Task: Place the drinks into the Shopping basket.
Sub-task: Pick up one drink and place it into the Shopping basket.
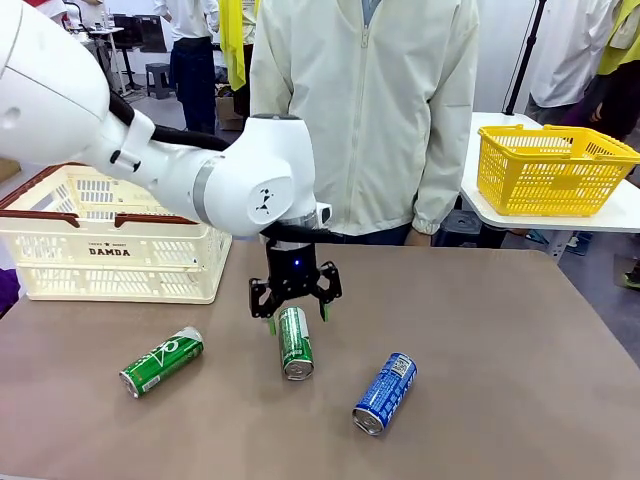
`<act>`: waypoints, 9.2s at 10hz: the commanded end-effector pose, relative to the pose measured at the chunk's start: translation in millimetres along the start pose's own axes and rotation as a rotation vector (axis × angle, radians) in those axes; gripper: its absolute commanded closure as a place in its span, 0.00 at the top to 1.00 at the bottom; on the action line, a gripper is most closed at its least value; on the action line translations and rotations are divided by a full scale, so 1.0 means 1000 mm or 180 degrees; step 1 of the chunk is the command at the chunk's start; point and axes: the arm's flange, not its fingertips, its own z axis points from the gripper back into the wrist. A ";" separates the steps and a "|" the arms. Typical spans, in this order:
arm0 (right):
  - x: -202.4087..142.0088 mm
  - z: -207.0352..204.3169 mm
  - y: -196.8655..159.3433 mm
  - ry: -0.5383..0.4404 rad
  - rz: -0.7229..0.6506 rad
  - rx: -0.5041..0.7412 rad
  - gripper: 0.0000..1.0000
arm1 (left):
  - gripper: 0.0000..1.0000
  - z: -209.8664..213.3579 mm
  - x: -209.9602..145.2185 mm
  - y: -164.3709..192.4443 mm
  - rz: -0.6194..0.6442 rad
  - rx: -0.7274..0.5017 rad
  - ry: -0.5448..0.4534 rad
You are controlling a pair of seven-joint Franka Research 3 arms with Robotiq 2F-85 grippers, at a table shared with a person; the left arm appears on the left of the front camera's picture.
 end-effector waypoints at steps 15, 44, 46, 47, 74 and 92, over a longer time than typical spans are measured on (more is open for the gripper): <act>-0.003 0.002 0.001 0.0031 0.0043 -0.0011 1.00 | 0.00 -0.055 0.009 0.006 0.0147 0.0126 -0.0116; -0.003 0.002 0.001 0.0031 0.0043 -0.0011 1.00 | 0.00 0.134 0.261 0.263 0.0390 0.0043 -0.0434; -0.003 0.002 0.001 0.0031 0.0043 -0.0011 1.00 | 1.00 0.131 0.266 0.262 0.0383 0.0130 -0.0367; -0.003 0.002 0.001 0.0031 0.0043 -0.0011 1.00 | 1.00 0.131 0.267 0.261 0.0374 0.0119 -0.0373; -0.003 0.002 0.001 0.0031 0.0043 -0.0011 1.00 | 1.00 0.177 -0.023 0.425 -0.1310 -0.3570 0.0794; -0.003 0.002 0.001 0.0031 0.0043 -0.0011 1.00 | 1.00 0.126 -0.196 0.012 -0.2271 -0.0377 0.1083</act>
